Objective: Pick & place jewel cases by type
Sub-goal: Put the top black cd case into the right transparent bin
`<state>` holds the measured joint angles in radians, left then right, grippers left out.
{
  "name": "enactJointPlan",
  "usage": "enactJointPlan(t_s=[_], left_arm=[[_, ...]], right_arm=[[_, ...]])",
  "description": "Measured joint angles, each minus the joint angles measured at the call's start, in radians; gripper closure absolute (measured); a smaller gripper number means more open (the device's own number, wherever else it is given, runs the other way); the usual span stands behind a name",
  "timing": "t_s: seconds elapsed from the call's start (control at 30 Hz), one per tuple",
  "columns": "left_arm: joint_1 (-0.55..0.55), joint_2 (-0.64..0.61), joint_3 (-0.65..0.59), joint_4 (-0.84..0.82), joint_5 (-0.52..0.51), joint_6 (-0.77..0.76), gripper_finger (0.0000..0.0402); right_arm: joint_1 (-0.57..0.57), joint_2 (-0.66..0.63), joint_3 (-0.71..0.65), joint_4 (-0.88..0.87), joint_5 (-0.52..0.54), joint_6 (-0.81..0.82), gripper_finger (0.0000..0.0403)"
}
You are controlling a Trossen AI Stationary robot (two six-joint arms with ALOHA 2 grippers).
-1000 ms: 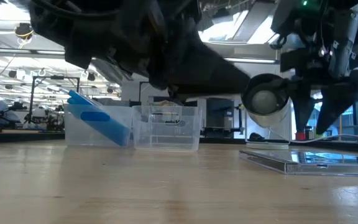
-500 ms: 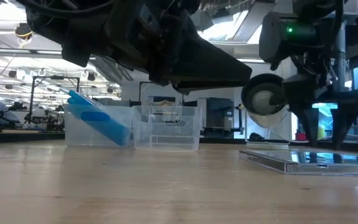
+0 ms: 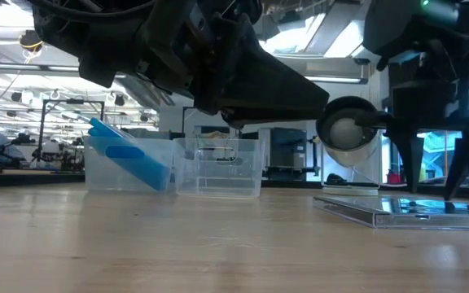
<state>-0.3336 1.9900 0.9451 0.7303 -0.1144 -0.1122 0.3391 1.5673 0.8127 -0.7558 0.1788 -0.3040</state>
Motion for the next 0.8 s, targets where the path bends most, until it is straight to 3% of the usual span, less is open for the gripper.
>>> enactJointPlan(t_s=[0.37, 0.63, 0.8], left_arm=[[-0.029, 0.000, 0.000, -0.001, -0.040, -0.088, 0.0203], [-0.063, 0.000, 0.000, -0.002, -0.043, -0.154, 0.0195], [-0.079, 0.023, 0.000, -0.034, -0.216, -0.156, 0.0194]], right_arm=[[0.019, 0.035, 0.000, 0.006, 0.012, 0.010, 0.0236], [0.019, 0.089, 0.004, 0.007, 0.019, 0.007, 0.0236], [0.019, 0.084, 0.002, 0.024, 0.017, 0.031, 0.0236]])
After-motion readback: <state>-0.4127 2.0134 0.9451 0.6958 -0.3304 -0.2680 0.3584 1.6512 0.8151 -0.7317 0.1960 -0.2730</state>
